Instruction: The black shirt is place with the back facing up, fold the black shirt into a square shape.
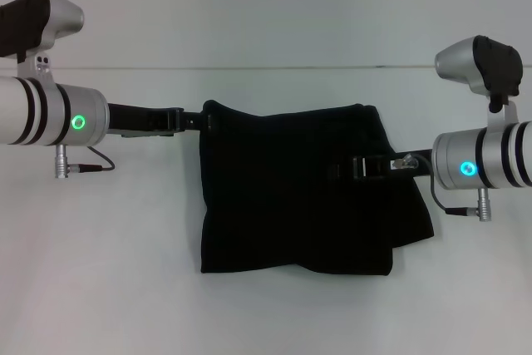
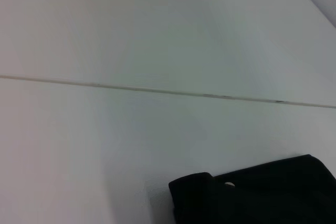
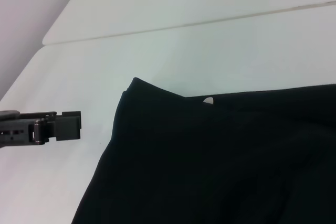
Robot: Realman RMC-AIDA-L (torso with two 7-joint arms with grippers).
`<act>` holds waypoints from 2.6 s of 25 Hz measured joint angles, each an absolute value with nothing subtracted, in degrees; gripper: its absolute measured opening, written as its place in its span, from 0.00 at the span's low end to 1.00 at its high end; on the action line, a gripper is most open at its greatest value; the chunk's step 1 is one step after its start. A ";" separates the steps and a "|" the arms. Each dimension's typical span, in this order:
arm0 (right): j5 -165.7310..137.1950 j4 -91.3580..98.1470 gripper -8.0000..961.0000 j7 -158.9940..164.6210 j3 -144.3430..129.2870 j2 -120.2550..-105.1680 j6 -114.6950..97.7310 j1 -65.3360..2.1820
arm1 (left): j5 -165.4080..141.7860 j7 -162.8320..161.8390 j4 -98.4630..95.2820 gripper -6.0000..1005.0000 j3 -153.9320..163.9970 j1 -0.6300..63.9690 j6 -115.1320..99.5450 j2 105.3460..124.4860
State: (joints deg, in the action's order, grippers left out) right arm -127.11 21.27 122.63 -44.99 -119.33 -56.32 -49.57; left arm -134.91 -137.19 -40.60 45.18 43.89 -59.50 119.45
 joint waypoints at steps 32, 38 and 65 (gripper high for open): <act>-121.46 28.52 0.10 120.39 -43.79 -117.07 -63.57 -47.06 | -134.84 -137.42 -40.71 0.90 43.76 43.68 -59.76 119.27; -121.47 31.14 0.11 121.77 -43.76 -116.83 -65.38 -45.66 | -134.88 -137.50 -40.66 0.90 43.76 43.68 -59.68 119.26; -121.50 28.76 0.16 117.62 -43.38 -115.33 -67.22 -40.86 | -133.60 -138.62 -34.79 0.90 43.77 47.42 -54.95 119.43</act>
